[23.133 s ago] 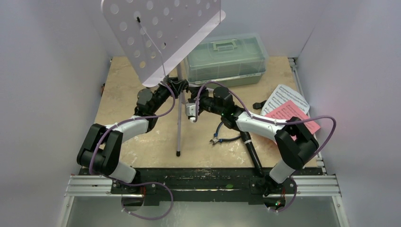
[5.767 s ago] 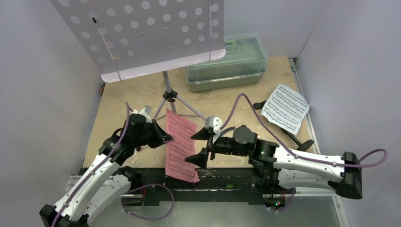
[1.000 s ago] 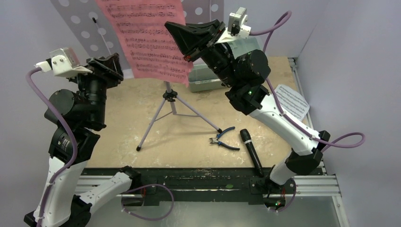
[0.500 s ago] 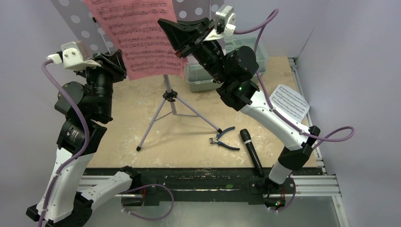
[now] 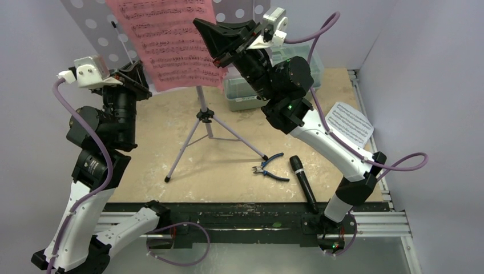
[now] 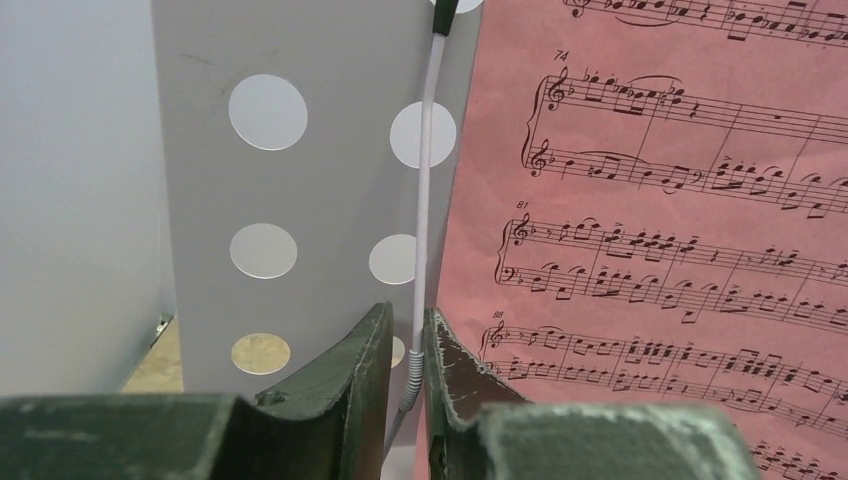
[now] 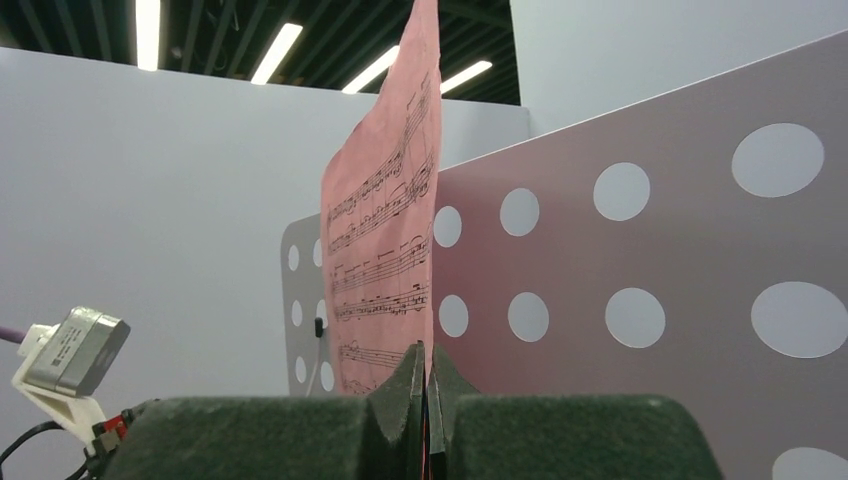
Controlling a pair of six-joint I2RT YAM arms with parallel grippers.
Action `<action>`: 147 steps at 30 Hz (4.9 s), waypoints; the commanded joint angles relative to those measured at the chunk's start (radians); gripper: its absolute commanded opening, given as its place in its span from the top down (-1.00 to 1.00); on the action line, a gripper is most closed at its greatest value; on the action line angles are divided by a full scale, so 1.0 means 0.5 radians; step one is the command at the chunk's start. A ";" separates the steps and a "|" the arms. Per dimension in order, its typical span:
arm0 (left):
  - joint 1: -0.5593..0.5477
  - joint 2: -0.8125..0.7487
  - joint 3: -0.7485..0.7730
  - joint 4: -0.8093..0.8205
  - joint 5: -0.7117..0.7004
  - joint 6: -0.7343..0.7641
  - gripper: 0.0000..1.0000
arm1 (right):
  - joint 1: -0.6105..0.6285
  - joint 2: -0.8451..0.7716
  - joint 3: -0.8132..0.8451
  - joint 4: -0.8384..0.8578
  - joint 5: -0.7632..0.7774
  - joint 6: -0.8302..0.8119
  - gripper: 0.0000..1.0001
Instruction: Set up the instrument practice props
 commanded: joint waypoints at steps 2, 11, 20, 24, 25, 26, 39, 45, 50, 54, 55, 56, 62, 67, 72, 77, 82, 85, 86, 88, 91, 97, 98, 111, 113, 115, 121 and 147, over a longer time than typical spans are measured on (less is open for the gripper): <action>-0.003 -0.068 -0.092 0.219 0.057 0.127 0.75 | -0.005 -0.004 0.107 0.083 0.062 -0.053 1.00; -0.003 -0.124 -0.236 0.495 0.246 0.316 0.93 | -0.005 0.048 0.166 0.086 0.092 -0.056 1.00; -0.003 -0.162 -0.333 0.662 0.321 0.441 1.00 | -0.005 0.100 0.205 0.095 0.124 -0.053 1.00; -0.003 -0.211 -0.394 0.748 0.353 0.468 1.00 | -0.005 0.145 0.255 0.099 0.115 -0.038 1.00; -0.003 -0.219 -0.403 0.756 0.362 0.471 1.00 | -0.005 0.154 0.265 0.102 0.115 -0.036 1.00; -0.002 -0.225 -0.406 0.757 0.370 0.471 1.00 | -0.005 0.161 0.270 0.103 0.126 -0.033 1.00; -0.003 -0.241 -0.413 0.752 0.369 0.467 1.00 | -0.005 0.003 0.047 0.226 0.182 -0.093 1.00; -0.003 -0.250 -0.416 0.746 0.364 0.454 1.00 | -0.006 0.003 0.058 0.247 0.217 -0.099 1.00; -0.003 -0.249 -0.415 0.746 0.363 0.447 1.00 | -0.005 0.002 0.049 0.303 0.199 -0.078 1.00; -0.003 -0.251 -0.405 0.740 0.364 0.444 1.00 | -0.005 0.003 0.070 0.294 0.216 -0.084 1.00; -0.003 -0.254 -0.406 0.739 0.363 0.443 1.00 | -0.005 0.009 0.080 0.299 0.197 -0.082 1.00; -0.003 -0.256 -0.407 0.740 0.363 0.441 1.00 | -0.005 0.023 0.102 0.290 0.192 -0.075 1.00; -0.003 -0.259 -0.429 0.766 0.363 0.438 1.00 | 0.001 0.149 0.223 0.249 0.085 0.039 1.00; -0.003 -0.260 -0.428 0.774 0.374 0.425 1.00 | 0.006 0.176 0.217 0.284 0.052 0.126 1.00; -0.003 -0.260 -0.432 0.784 0.377 0.424 1.00 | 0.022 0.202 0.208 0.320 0.016 0.207 1.00; -0.003 -0.257 -0.435 0.791 0.381 0.410 1.00 | 0.030 0.242 0.204 0.360 -0.002 0.289 1.00; -0.003 -0.254 -0.424 0.795 0.396 0.384 1.00 | 0.031 0.301 0.244 0.387 -0.051 0.345 1.00; -0.002 -0.251 -0.419 0.788 0.397 0.384 1.00 | 0.031 0.347 0.290 0.390 -0.092 0.367 1.00; -0.002 -0.251 -0.419 0.788 0.396 0.382 1.00 | 0.031 0.363 0.313 0.388 -0.107 0.372 1.00; -0.003 -0.251 -0.419 0.785 0.396 0.379 1.00 | 0.032 0.401 0.362 0.373 -0.138 0.379 1.00; -0.003 -0.254 -0.420 0.782 0.398 0.371 1.00 | 0.037 0.441 0.416 0.359 -0.173 0.378 1.00; -0.003 -0.260 -0.419 0.776 0.392 0.357 1.00 | 0.041 0.480 0.470 0.325 -0.169 0.357 1.00; -0.003 -0.260 -0.419 0.776 0.389 0.356 1.00 | 0.040 0.486 0.485 0.310 -0.168 0.351 1.00; -0.003 -0.307 -0.405 0.624 0.375 0.197 0.27 | 0.041 0.458 0.627 -0.064 -0.012 0.220 0.00; -0.003 -0.342 -0.391 0.545 0.360 0.111 0.06 | 0.041 0.314 0.508 -0.212 0.062 0.183 -0.08; -0.003 -0.385 -0.358 0.416 0.385 0.041 -0.11 | 0.041 0.114 0.295 -0.306 0.127 0.167 -0.24; -0.003 -0.499 -0.233 -0.127 0.459 -0.217 -0.43 | 0.038 -0.571 -0.407 -0.585 0.349 -0.086 -0.64; -0.003 -1.023 -1.506 -0.445 1.220 -0.880 -0.67 | -0.378 -1.300 -2.789 -0.640 0.758 0.741 -0.81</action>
